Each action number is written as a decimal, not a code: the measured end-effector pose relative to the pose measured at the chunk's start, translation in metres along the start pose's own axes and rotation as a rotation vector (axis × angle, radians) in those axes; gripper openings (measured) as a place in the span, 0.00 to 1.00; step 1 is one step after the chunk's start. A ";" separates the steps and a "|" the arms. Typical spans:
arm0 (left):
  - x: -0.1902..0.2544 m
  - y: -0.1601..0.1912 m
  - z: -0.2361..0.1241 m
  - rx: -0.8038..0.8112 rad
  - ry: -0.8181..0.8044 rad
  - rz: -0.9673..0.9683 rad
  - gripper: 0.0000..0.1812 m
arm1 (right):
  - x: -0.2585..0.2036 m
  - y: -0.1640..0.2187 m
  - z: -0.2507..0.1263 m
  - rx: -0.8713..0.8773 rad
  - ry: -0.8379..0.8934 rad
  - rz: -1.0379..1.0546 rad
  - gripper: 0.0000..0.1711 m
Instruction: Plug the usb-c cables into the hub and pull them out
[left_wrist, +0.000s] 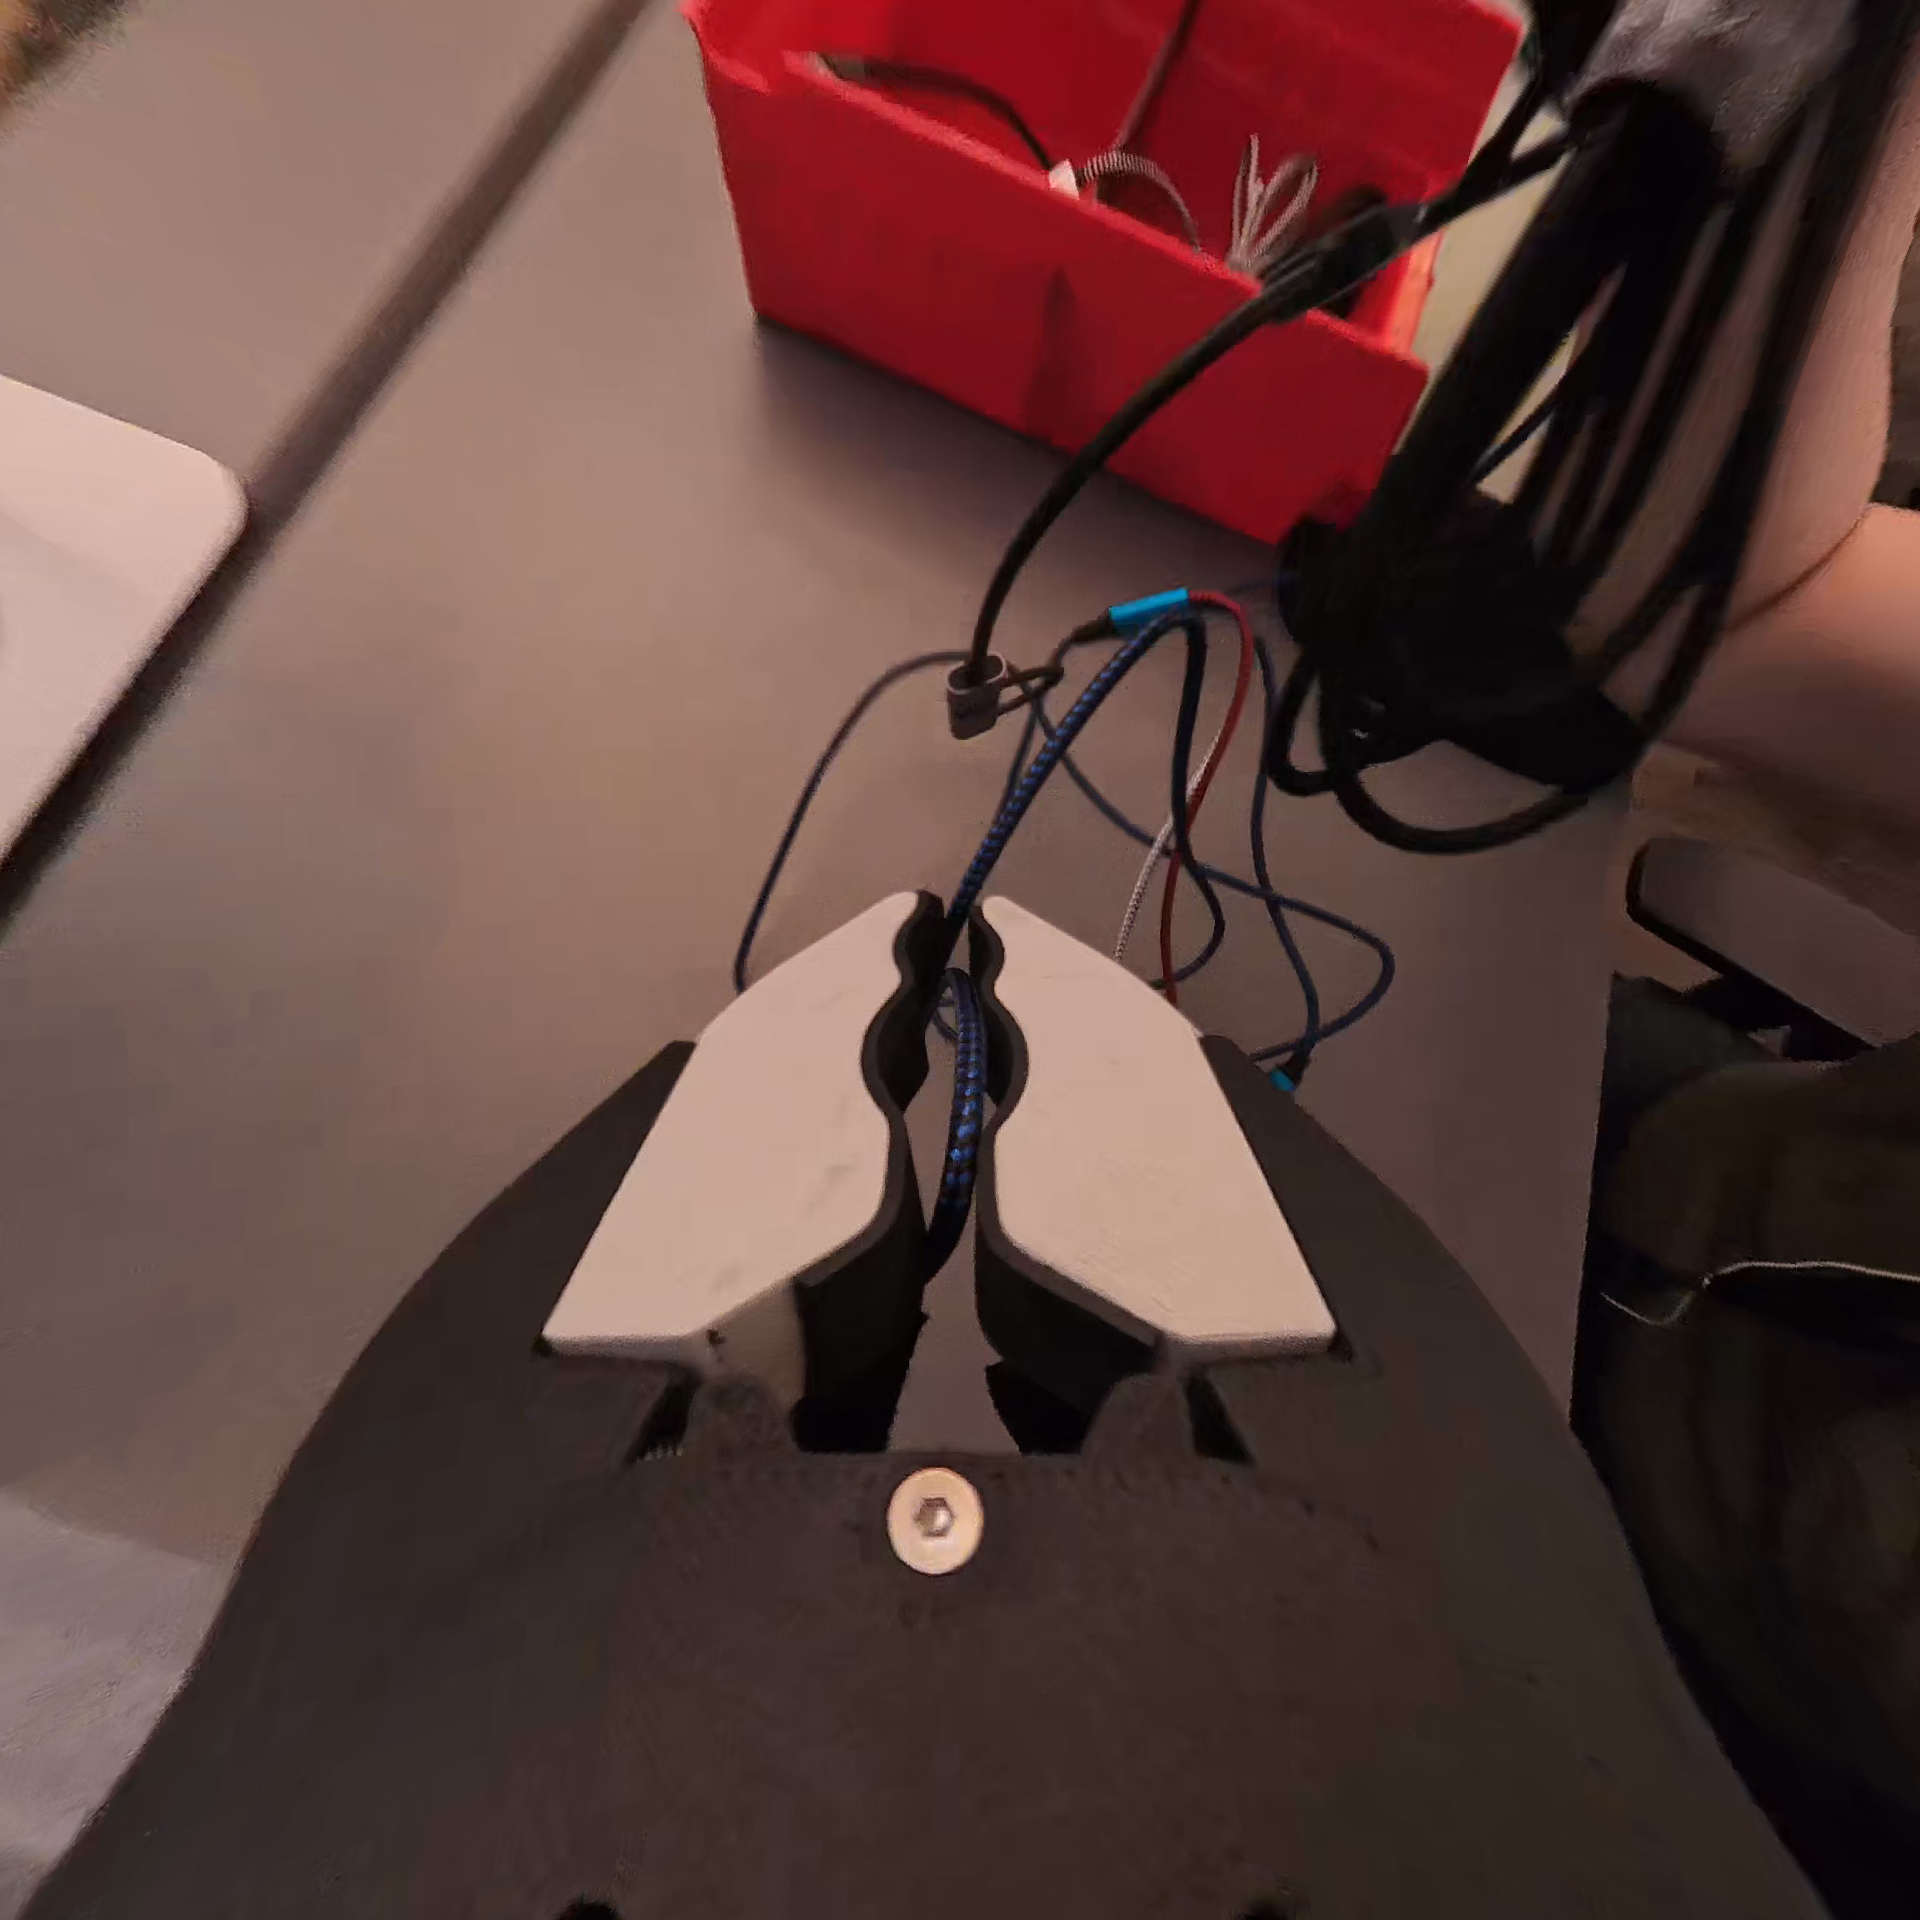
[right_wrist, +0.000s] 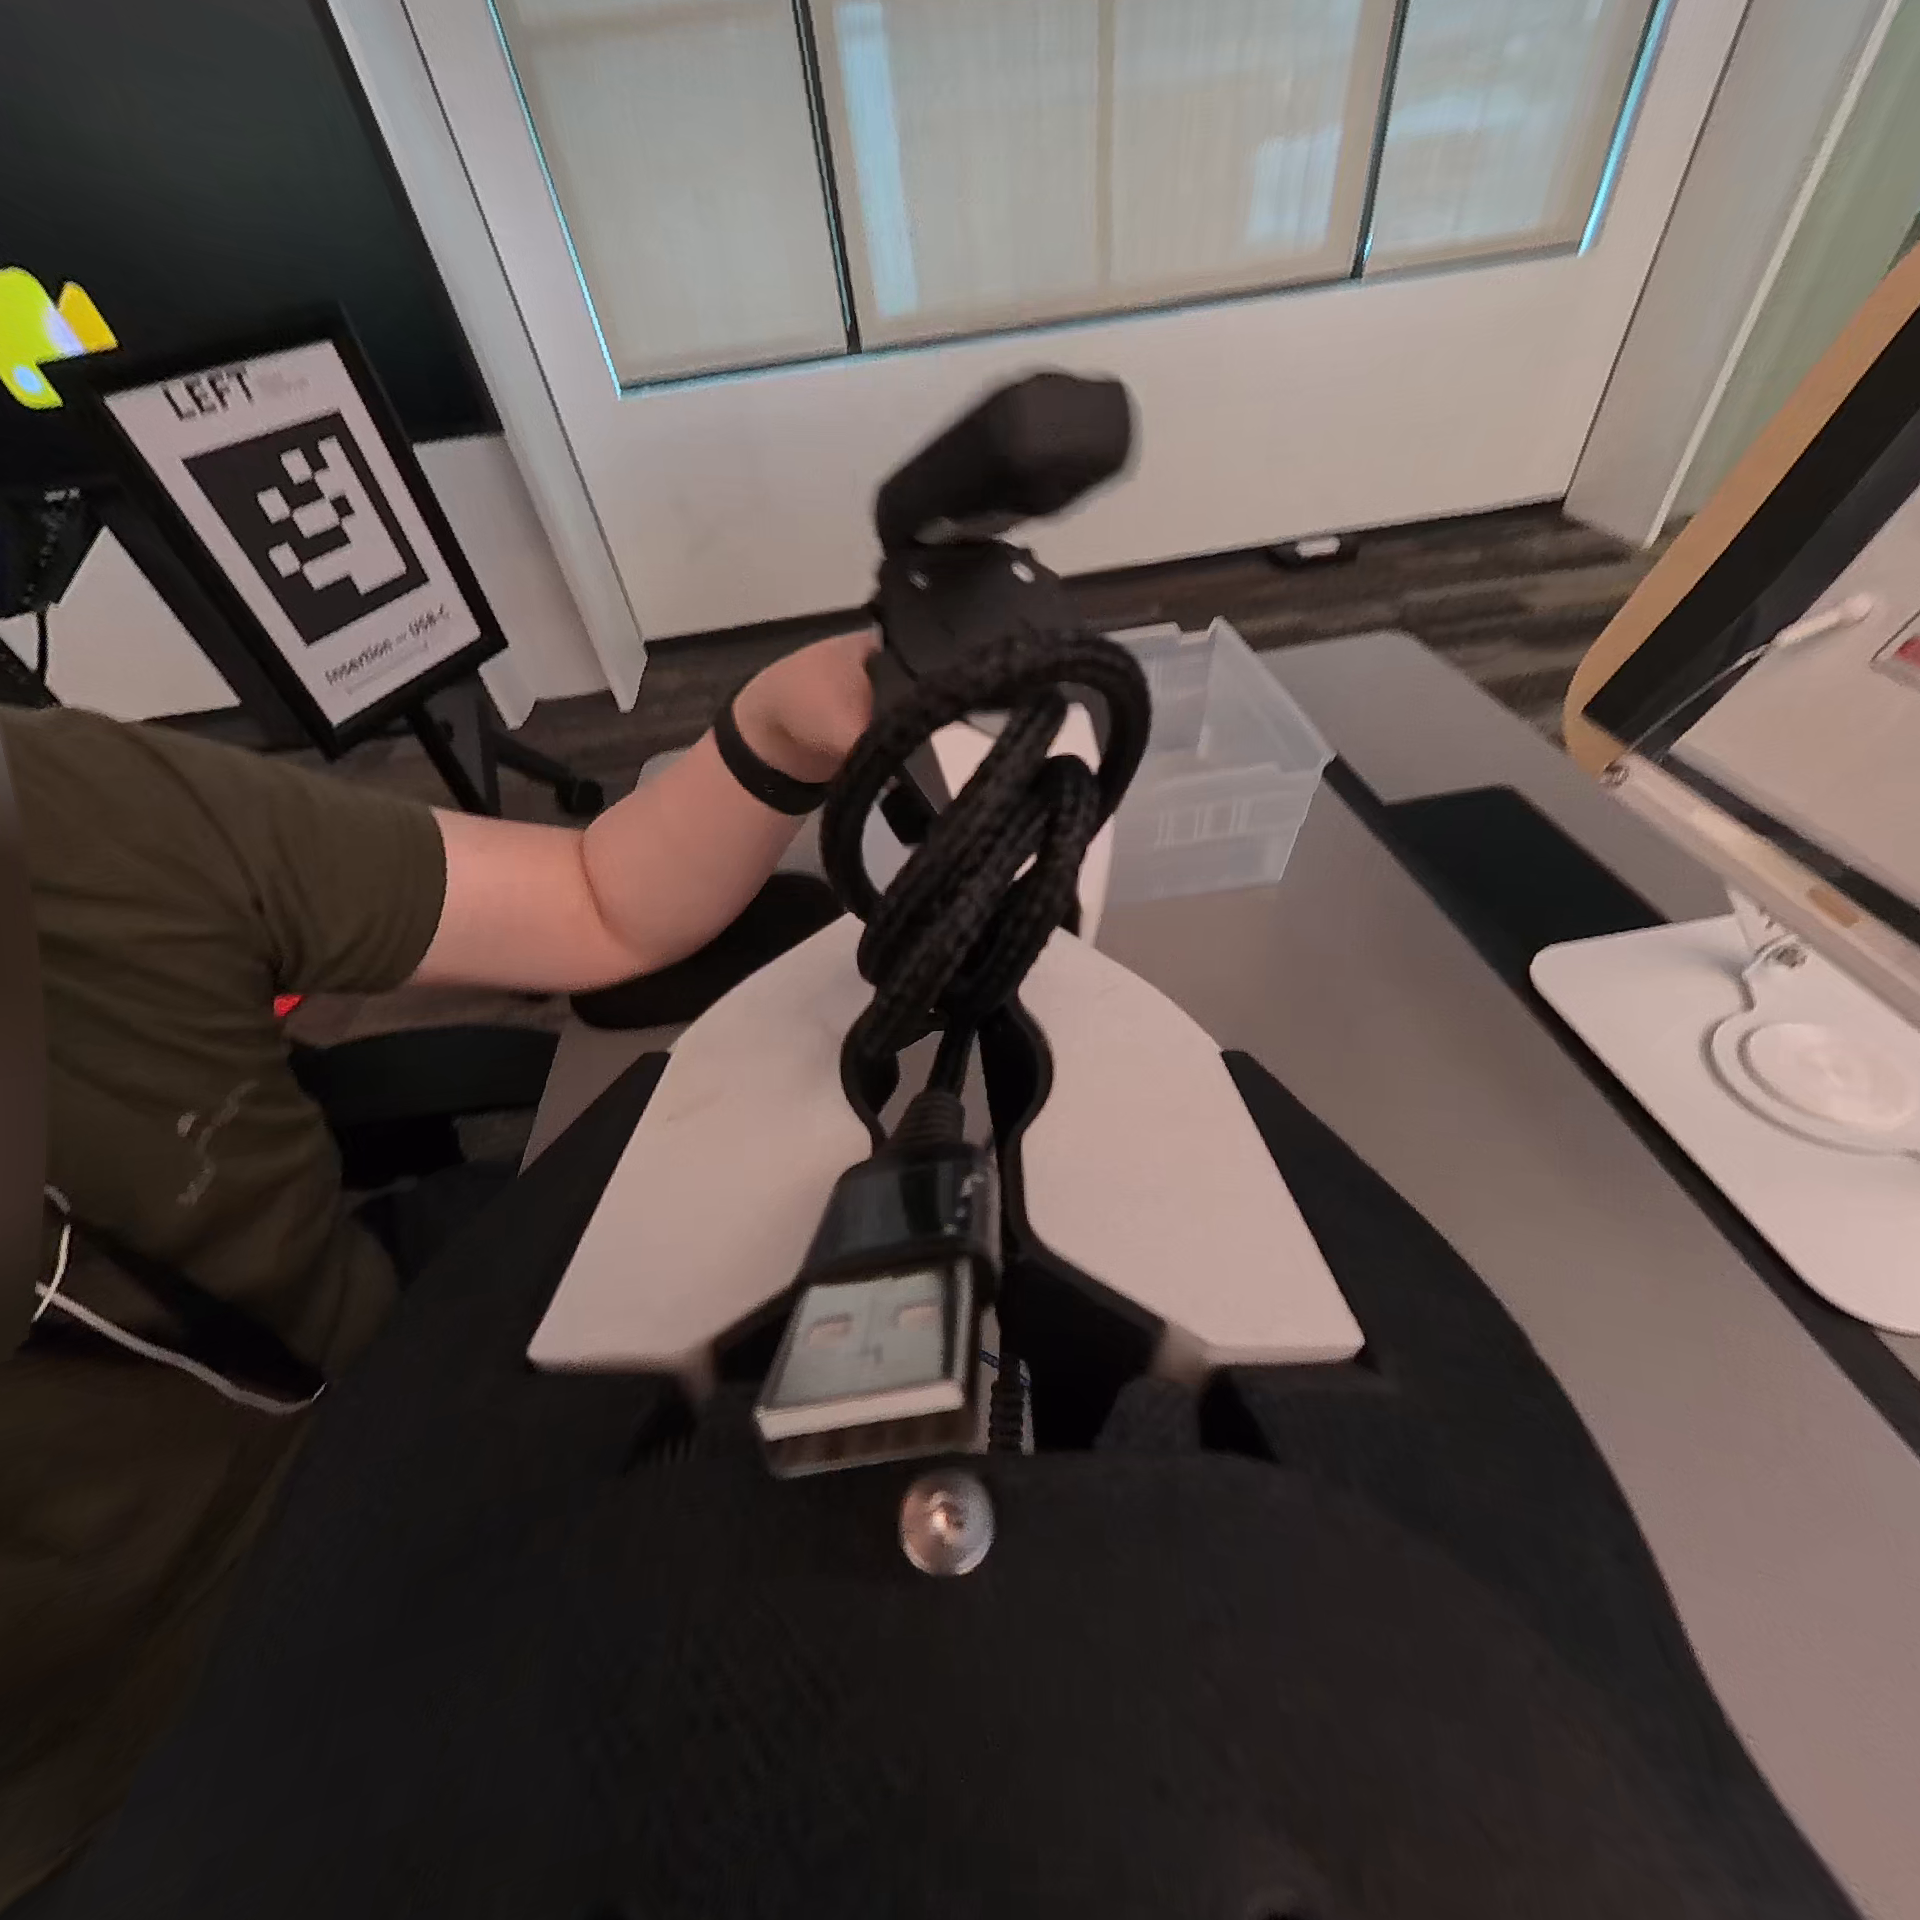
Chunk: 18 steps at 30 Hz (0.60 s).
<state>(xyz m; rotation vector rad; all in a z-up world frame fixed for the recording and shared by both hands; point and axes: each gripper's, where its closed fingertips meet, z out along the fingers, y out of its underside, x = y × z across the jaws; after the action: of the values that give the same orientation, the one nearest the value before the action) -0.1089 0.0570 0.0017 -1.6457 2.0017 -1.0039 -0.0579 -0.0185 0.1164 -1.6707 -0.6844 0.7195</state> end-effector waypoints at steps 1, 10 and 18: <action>0.003 0.003 0.012 -0.021 0.038 -0.006 0.02 | 0.001 0.003 0.000 -0.016 -0.007 0.006 0.09; 0.012 -0.021 0.002 0.137 0.101 0.062 0.32 | 0.001 0.037 0.013 -0.167 -0.102 0.023 0.09; 0.011 -0.043 -0.006 0.386 0.013 0.234 0.30 | -0.018 0.054 0.043 -0.232 -0.227 0.028 0.10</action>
<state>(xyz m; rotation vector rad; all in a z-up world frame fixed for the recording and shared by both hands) -0.0861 0.0450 0.0381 -1.1771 1.8138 -1.2182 -0.0981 -0.0158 0.0577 -1.8278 -0.9351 0.8857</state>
